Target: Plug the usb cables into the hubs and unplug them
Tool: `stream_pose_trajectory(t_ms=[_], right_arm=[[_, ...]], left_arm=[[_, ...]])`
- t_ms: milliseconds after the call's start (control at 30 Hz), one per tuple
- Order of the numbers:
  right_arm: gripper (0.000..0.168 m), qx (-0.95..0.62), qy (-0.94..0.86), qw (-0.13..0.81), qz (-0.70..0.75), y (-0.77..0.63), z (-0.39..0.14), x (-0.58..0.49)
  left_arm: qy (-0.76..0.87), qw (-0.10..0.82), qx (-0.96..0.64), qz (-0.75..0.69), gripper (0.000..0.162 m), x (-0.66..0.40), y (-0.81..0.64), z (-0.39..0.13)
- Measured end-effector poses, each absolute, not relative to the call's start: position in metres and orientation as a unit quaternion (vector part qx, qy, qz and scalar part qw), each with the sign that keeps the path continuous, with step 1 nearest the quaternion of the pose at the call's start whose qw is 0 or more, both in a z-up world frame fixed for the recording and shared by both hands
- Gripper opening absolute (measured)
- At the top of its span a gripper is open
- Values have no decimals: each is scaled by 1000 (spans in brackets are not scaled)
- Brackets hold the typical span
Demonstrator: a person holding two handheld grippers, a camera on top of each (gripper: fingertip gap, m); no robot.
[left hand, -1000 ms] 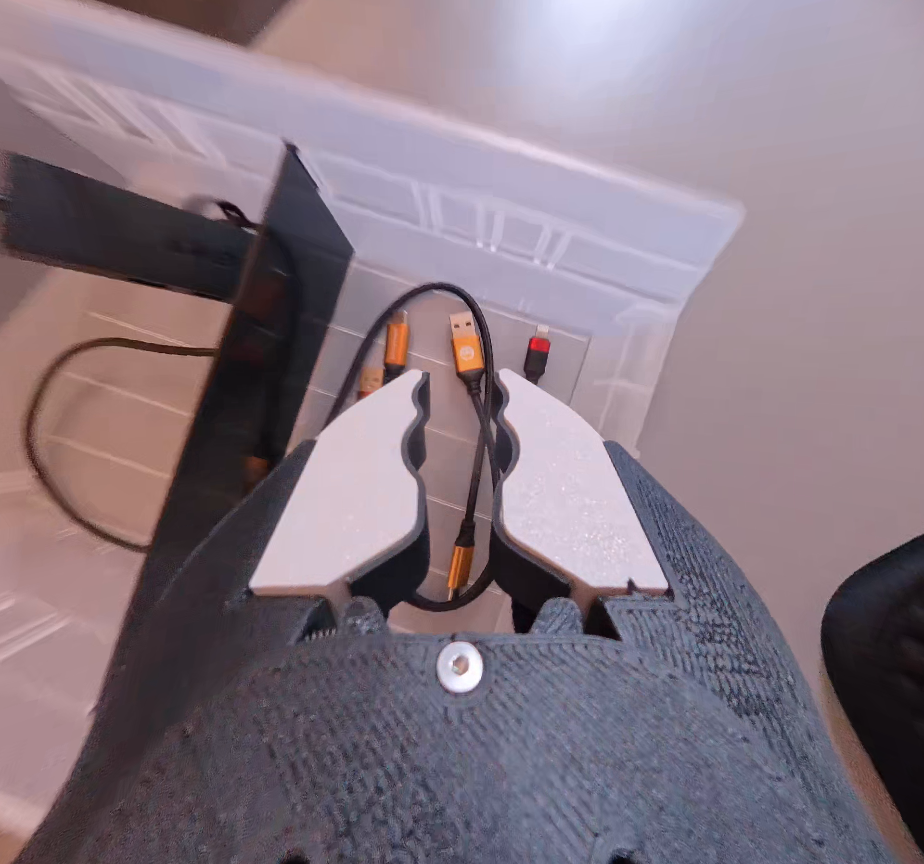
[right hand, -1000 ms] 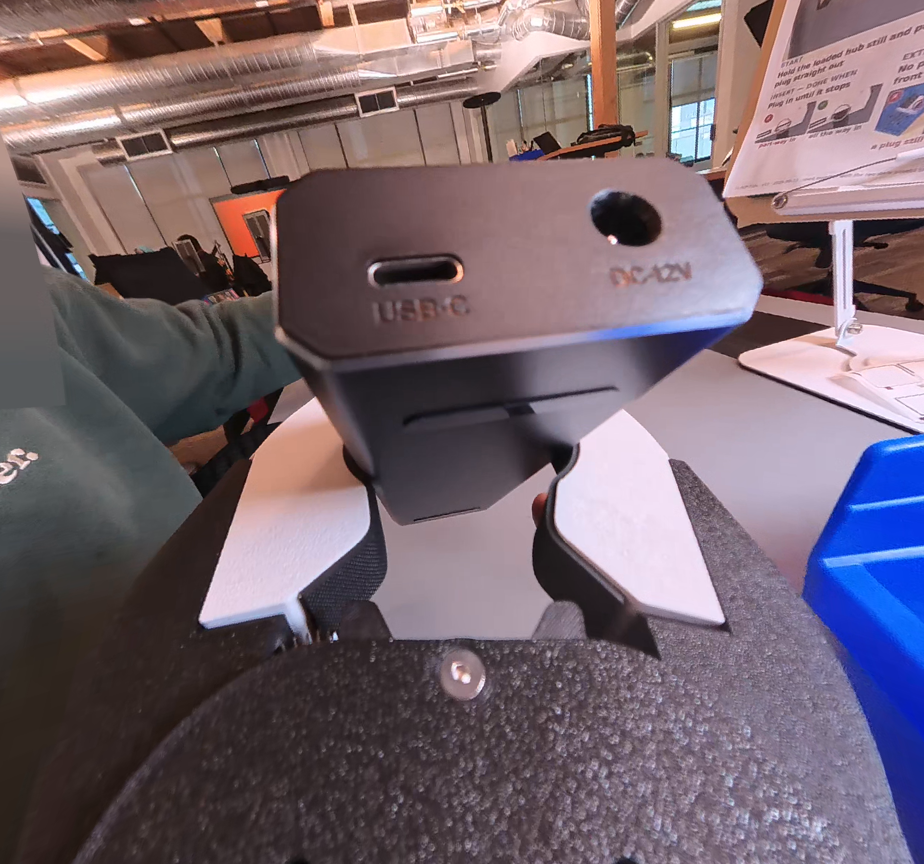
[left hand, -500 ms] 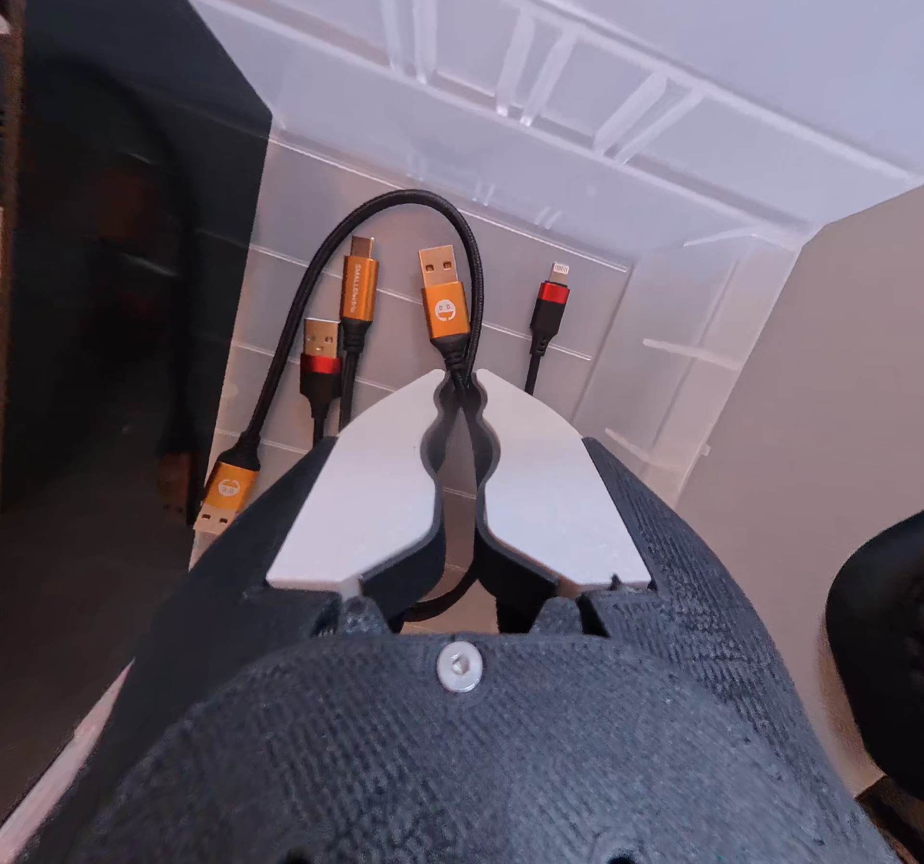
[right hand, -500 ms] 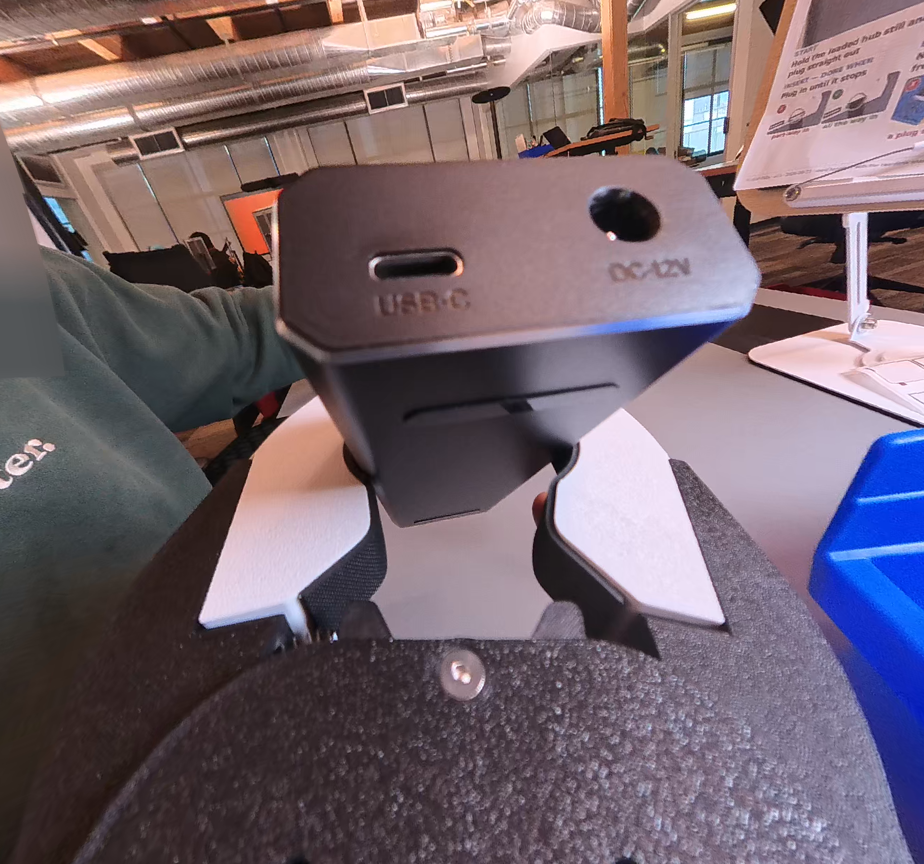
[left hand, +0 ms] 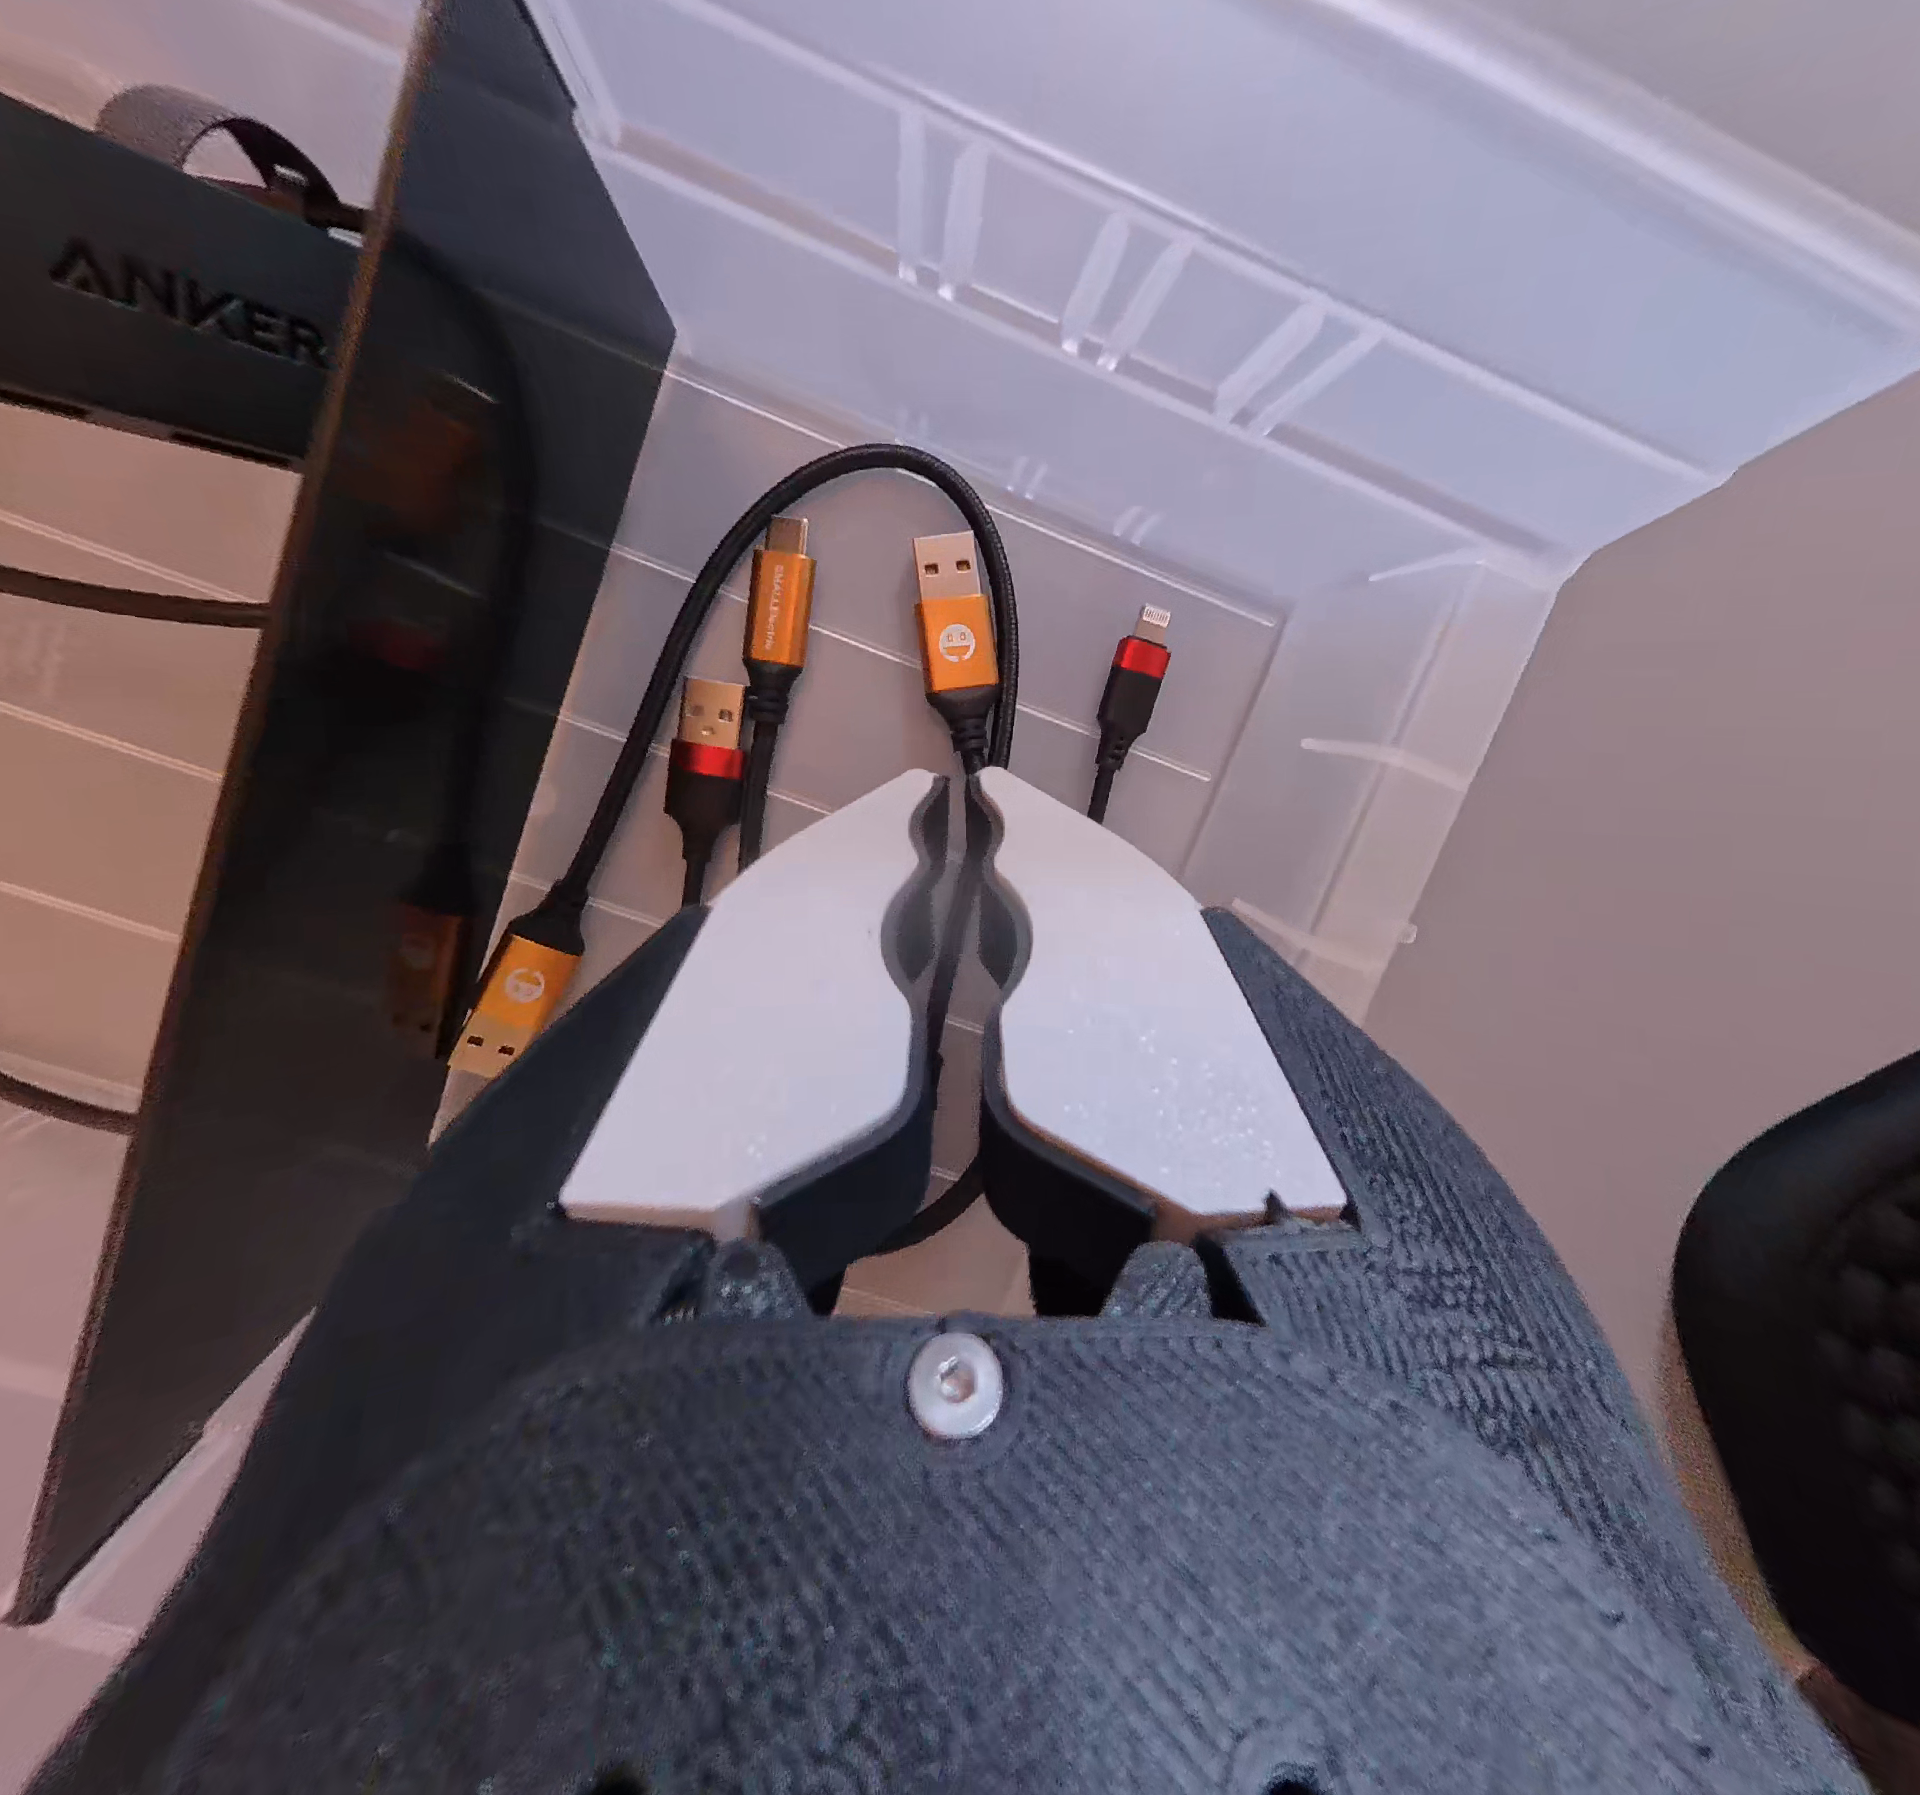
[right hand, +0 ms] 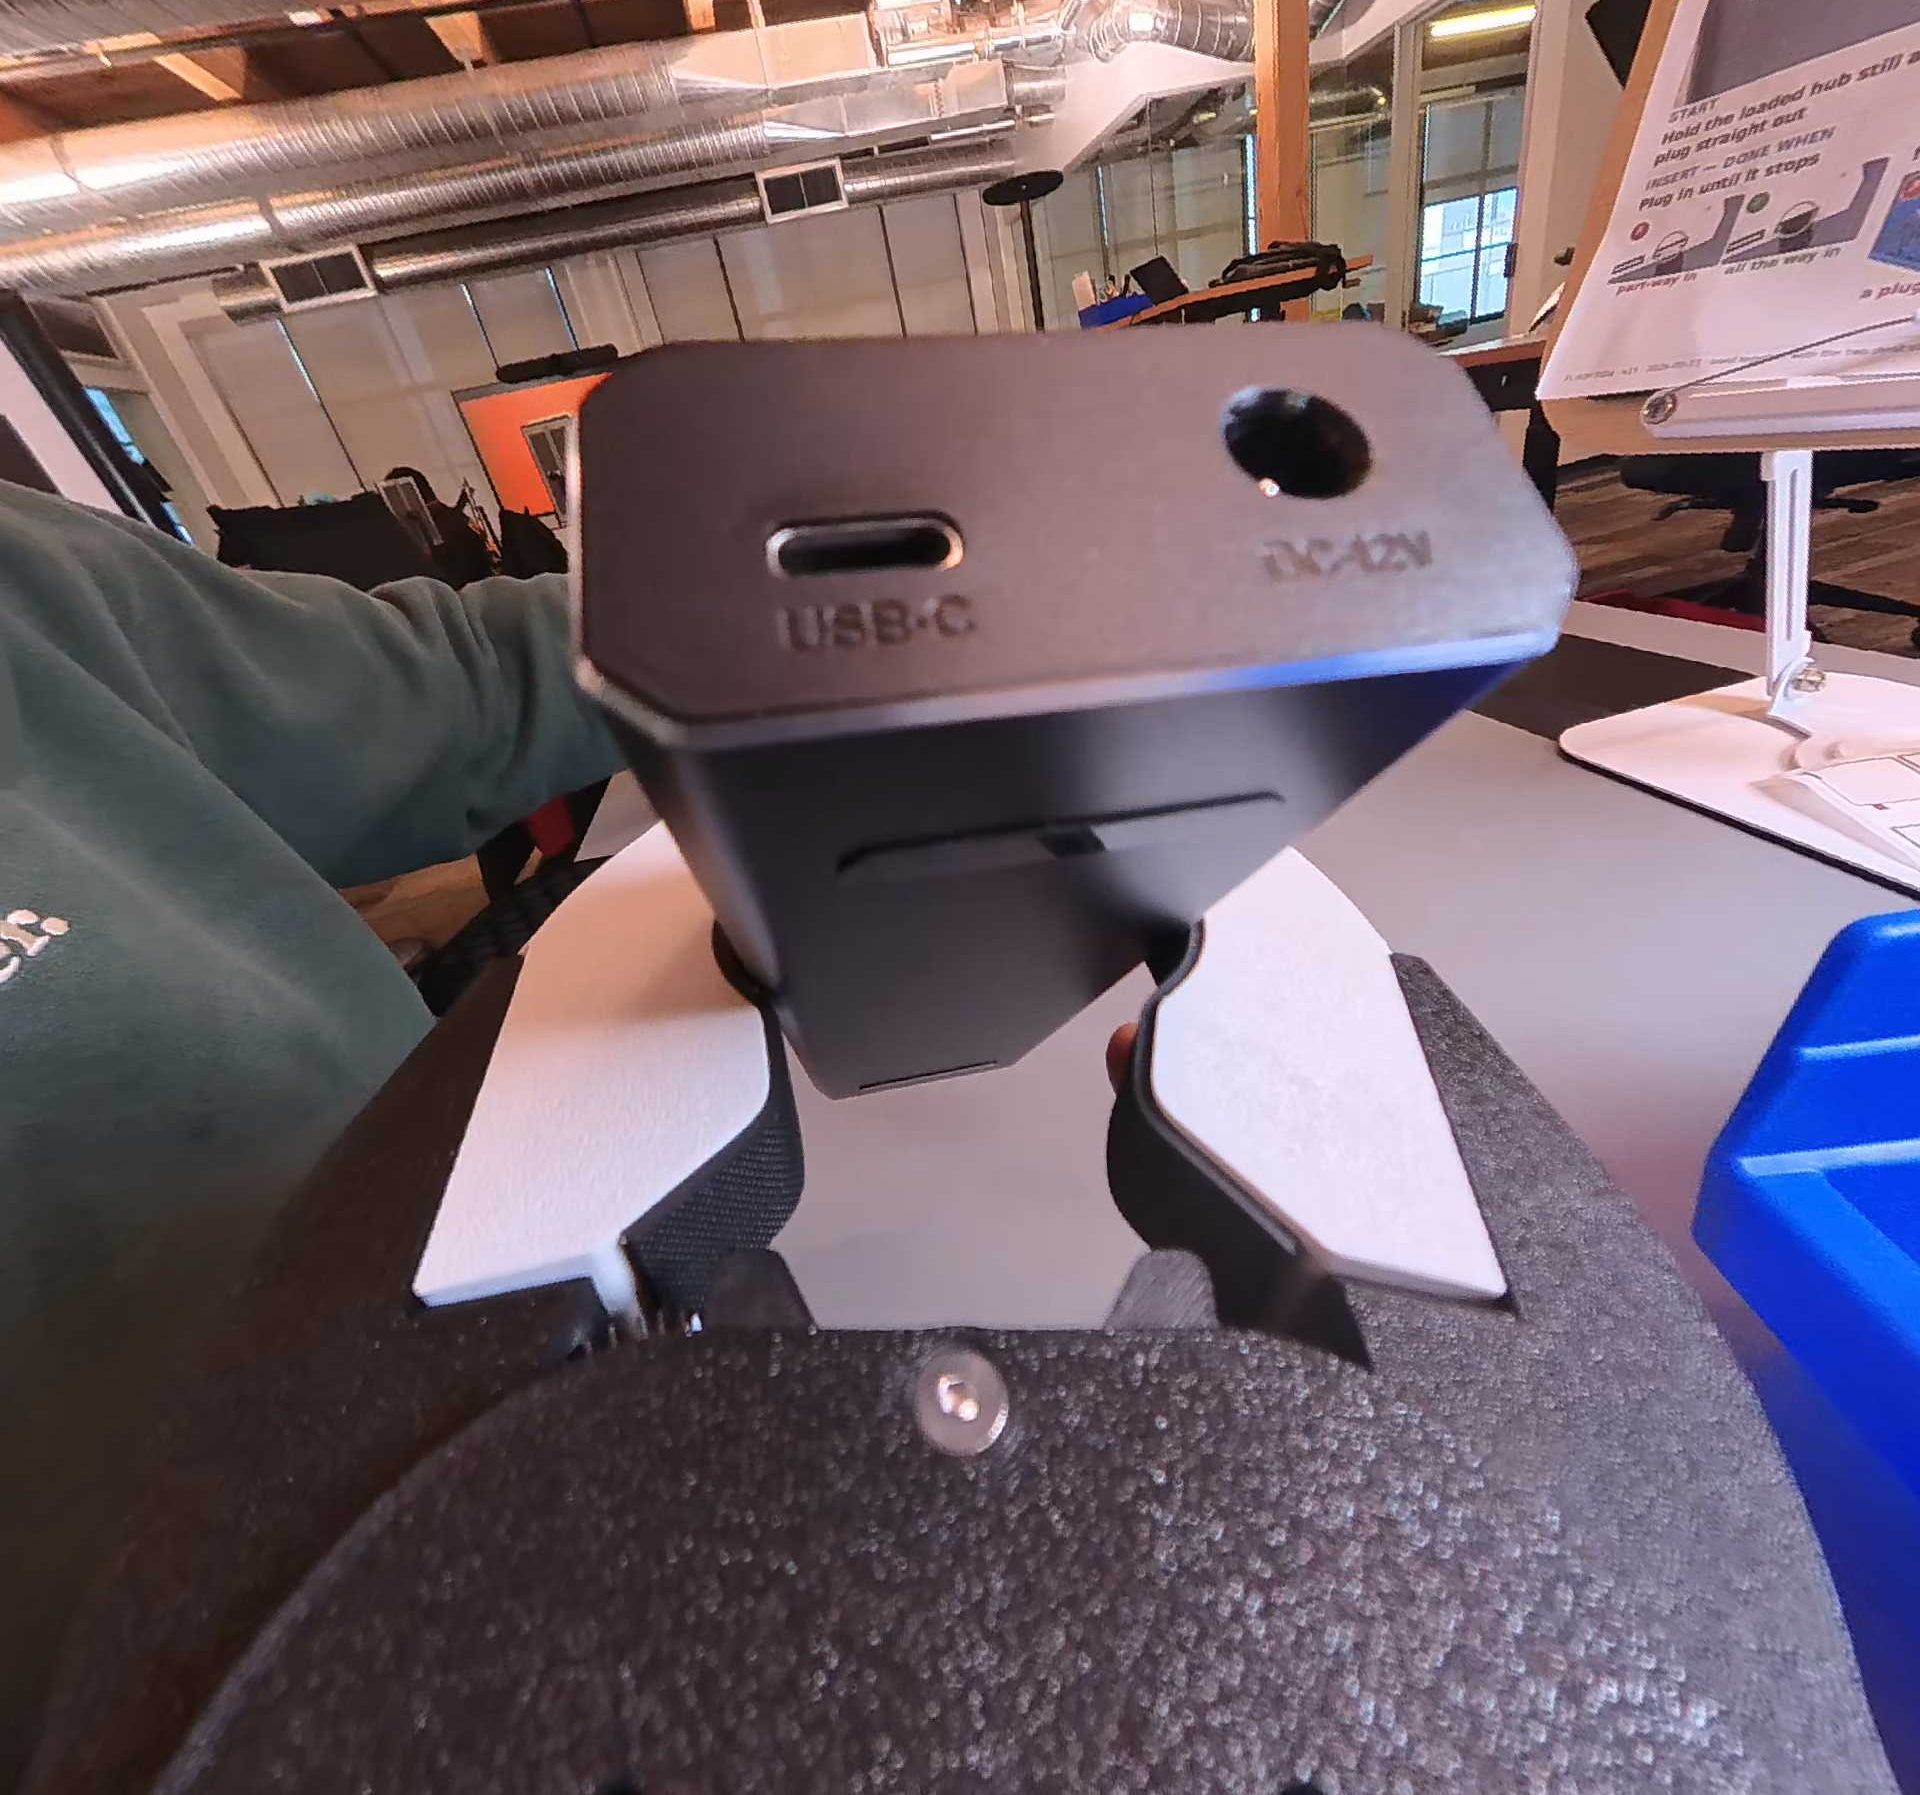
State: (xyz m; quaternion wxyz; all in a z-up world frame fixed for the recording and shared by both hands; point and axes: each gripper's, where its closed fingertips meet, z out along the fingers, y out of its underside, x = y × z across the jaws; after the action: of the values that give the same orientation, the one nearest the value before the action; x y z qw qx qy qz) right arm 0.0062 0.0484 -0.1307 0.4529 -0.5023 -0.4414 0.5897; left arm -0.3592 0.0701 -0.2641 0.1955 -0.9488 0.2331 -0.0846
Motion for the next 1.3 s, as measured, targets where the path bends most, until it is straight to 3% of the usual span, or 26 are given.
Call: stream_pose_trajectory(t_ms=[200,433,833,1167,1300], right_arm=[[73,-506,-442,449,589,49,-134,5],[73,-506,-440,451,589,50,-133,6],[73,-494,-439,459,593,48,-126,9],[73,-483,-436,469,597,45,-118,12],[73,-468,-435,464,614,41,-114,14]], left_arm=[[243,174,-952,-65,13,-358,69,-280],[246,179,-951,-62,4,-358,70,-277],[323,461,-799,-211,4,-300,42,-96],[437,481,-741,-167,4,-205,-14,-26],[492,450,-736,-117,4,-155,-29,-45]])
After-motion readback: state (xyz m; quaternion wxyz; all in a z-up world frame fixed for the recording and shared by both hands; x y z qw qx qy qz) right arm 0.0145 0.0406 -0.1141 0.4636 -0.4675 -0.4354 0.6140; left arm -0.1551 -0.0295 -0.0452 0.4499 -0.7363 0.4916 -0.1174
